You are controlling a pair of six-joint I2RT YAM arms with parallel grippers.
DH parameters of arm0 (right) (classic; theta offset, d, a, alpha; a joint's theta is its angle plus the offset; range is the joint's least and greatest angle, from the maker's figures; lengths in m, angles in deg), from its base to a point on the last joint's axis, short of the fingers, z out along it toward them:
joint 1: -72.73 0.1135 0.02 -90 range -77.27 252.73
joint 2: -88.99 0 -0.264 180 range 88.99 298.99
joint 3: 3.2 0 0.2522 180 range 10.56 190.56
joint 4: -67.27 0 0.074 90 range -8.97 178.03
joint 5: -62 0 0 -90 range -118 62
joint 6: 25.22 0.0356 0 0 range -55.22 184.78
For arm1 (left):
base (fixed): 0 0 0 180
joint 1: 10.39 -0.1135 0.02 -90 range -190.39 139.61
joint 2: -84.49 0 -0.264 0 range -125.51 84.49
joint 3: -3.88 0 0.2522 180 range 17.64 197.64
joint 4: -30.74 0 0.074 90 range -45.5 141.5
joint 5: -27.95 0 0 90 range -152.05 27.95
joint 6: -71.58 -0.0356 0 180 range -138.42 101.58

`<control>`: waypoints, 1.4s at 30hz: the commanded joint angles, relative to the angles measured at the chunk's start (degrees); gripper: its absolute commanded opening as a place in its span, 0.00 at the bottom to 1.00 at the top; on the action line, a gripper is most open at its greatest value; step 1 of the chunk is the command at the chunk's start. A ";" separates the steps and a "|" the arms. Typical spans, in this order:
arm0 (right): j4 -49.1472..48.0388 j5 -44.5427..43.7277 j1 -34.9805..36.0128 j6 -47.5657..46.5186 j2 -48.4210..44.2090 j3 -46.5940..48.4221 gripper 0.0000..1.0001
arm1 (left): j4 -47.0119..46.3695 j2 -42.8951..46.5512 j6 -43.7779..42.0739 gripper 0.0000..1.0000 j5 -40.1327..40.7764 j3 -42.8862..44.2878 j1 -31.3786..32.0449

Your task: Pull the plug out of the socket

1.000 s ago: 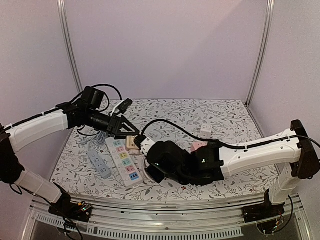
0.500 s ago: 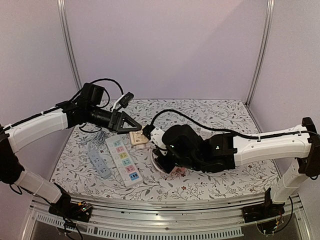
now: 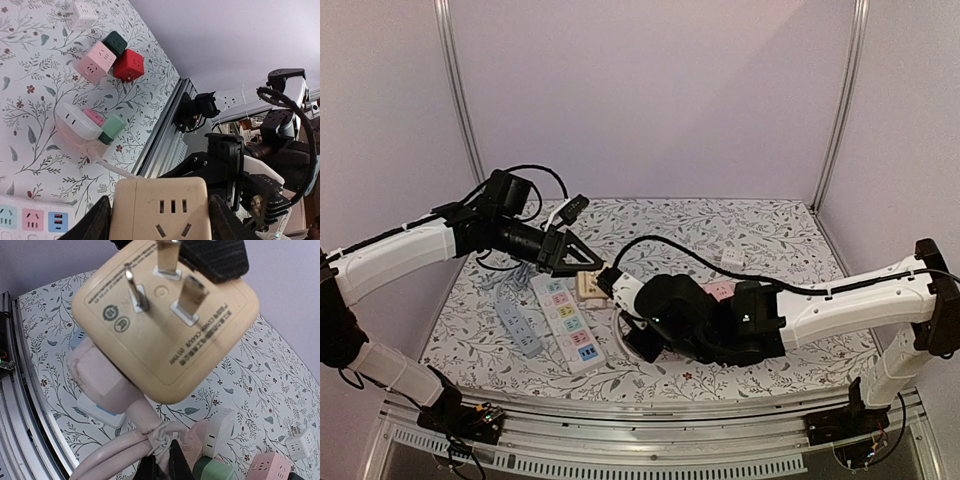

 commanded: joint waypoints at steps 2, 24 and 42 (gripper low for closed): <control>-6.39 -0.40 3.99 1.43 -2.28 -1.55 0.00 | 0.32 -2.34 -3.16 0.00 16.70 -1.28 -3.89; -13.30 19.00 -8.44 5.49 -10.11 -10.46 0.00 | 5.74 -6.52 -8.77 0.38 14.74 2.30 2.28; -11.44 32.84 -16.03 16.46 -15.07 -10.88 0.00 | -4.17 3.63 -10.01 0.99 6.01 -2.44 3.18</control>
